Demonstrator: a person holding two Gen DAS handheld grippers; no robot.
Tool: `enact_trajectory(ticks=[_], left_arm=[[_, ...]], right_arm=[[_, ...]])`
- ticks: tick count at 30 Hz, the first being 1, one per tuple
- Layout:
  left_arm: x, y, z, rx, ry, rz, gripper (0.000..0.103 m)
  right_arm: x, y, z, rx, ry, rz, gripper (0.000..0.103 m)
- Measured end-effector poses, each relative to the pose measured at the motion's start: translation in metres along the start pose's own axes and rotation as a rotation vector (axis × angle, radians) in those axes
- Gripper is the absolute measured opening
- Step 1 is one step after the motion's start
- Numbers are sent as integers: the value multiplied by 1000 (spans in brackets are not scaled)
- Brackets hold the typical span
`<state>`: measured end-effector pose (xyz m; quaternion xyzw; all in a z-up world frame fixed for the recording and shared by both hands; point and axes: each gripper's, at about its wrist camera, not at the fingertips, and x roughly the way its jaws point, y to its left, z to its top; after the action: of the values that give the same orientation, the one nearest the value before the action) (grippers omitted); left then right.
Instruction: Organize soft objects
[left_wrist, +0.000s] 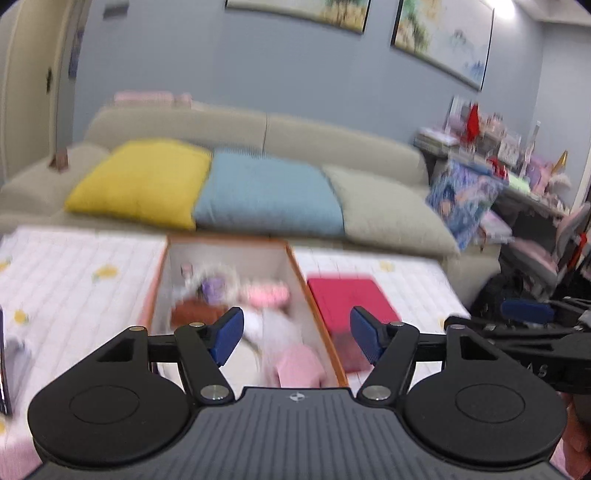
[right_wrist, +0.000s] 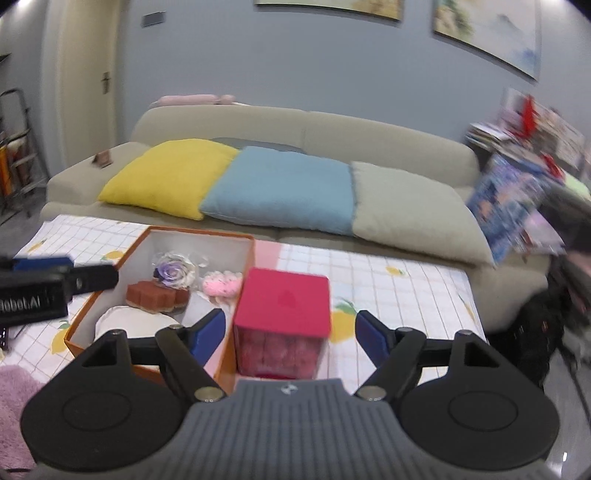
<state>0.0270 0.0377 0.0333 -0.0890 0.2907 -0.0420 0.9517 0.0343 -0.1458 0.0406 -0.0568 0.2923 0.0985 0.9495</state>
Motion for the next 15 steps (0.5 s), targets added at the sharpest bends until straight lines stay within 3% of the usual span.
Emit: enact_trajectory(ticks=[2,4,7,9,15], left_arm=[[1,3,-9,-37,44,-34,78],[0,1,-17,-49,49,-1,80],[-3,-9,-25,-3,31,64,85],[-5,-14,-29,6,28,77,87],[8,-22,-43,74,104,124,88]], right_arm=[[-4,0,-8,19,5,-8,81],[-6,1,-15,23,20,5,84],[-8,4,-26,27,28,2,86],[-8,5,-33,35,28,-10,93],[1,-1,-45,69,75,-39,97]])
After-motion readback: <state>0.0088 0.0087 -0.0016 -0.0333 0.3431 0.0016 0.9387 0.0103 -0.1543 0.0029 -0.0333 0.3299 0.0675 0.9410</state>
